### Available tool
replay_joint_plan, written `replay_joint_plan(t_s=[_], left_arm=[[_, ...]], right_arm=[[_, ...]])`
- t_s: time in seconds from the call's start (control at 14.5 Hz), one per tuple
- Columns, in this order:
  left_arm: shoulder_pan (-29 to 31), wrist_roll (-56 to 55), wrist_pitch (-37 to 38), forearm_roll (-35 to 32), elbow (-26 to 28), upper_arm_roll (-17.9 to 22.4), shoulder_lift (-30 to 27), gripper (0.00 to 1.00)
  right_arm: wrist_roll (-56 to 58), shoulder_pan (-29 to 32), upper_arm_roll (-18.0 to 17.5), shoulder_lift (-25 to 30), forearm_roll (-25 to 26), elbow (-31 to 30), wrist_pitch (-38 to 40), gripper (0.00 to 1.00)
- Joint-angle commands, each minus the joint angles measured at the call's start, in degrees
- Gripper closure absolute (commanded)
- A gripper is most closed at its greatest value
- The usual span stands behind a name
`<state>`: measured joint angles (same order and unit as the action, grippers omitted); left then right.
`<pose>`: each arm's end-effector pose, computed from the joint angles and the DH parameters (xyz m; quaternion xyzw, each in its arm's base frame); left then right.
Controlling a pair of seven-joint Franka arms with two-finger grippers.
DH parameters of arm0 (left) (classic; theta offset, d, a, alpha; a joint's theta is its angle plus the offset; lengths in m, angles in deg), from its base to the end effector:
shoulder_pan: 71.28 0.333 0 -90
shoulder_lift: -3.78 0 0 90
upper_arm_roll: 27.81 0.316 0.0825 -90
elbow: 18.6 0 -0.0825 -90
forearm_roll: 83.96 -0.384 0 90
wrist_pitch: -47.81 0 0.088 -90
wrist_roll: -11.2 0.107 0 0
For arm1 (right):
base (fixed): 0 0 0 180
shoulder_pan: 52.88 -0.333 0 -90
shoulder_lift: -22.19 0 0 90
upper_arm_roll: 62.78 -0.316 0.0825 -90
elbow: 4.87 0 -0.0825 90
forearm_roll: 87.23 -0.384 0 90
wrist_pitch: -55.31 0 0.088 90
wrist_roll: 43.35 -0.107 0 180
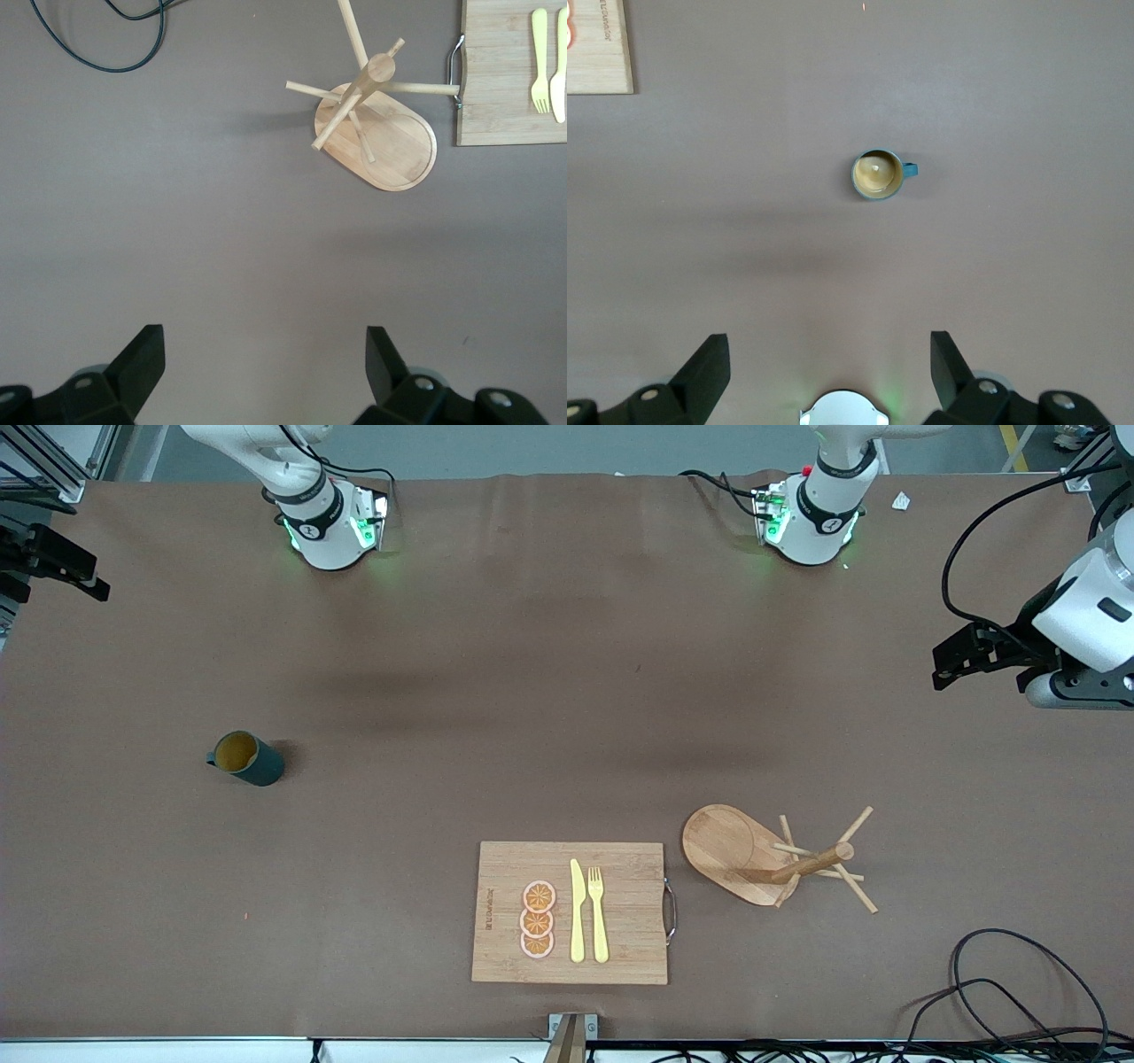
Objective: Pass cup and hang on rack
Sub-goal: 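Move the right gripper toward the teal mug, then lower the right gripper and grasp the teal mug by its rim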
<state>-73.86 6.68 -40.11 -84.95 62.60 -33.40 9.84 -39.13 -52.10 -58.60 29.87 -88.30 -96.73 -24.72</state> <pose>0.5789 -0.0777 0.6336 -0.9995 0.0312 -0.0064 0.0028 0.4914 -0.0433 0.6650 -0.9992 0.0047 0.0351 0.0170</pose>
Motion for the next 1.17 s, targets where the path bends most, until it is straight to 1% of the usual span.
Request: replay_joint_plan(t_s=[0.0,0.14,0.28,0.34,0.41,0.55,0.69,0.9,1.1], left_arm=[[0.21,0.48,1.00,-0.32,-0.87,0.05,-0.07,0.00],[0.21,0.39,1.00,-0.50,-0.87,0.06,-0.07,0.00],[0.12,0.13,1.00,-0.41,-0.87,0.06,-0.08,0.00],[0.03,0.04,1.00,-0.32,-0.87,-0.12,-0.07,0.00],[0.03,0.13,1.00,-0.32,-0.78,-0.12,-0.07,0.00],[0.21,0.39,1.00,-0.32,-0.78,0.05,-0.16,0.00],[0.29,0.57,1.00,-0.32,-0.78,0.06,-0.08,0.00],[0.21,0.31,1.00,-0.32,-0.78,0.06,-0.07,0.00],[0.21,0.39,1.00,-0.32,-0.78,0.06,-0.16,0.00]], right_arm=[[0.62,1.15,-0.40,-2.23,0.36,0.10,-1.44,0.00],[0.62,1.41,-0.31,-5.38,0.71,0.18,-3.20,0.00],[0.79,1.50,-0.22,-10.21,0.80,0.88,-4.69,0.00],[0.97,1.59,-0.14,-11.88,0.54,1.24,-5.74,0.00],[1.49,1.76,-0.22,-12.34,0.45,0.54,-7.15,0.00],[7.53,1.76,-0.14,-12.95,0.36,-2.61,-12.23,0.00],[16.66,3.07,-0.14,-13.74,0.27,-6.65,-18.03,0.00],[29.23,4.75,-0.14,-15.85,-0.34,-13.24,-26.99,0.00],[37.06,4.66,-0.22,-16.65,-0.34,-21.32,-36.66,0.00]])
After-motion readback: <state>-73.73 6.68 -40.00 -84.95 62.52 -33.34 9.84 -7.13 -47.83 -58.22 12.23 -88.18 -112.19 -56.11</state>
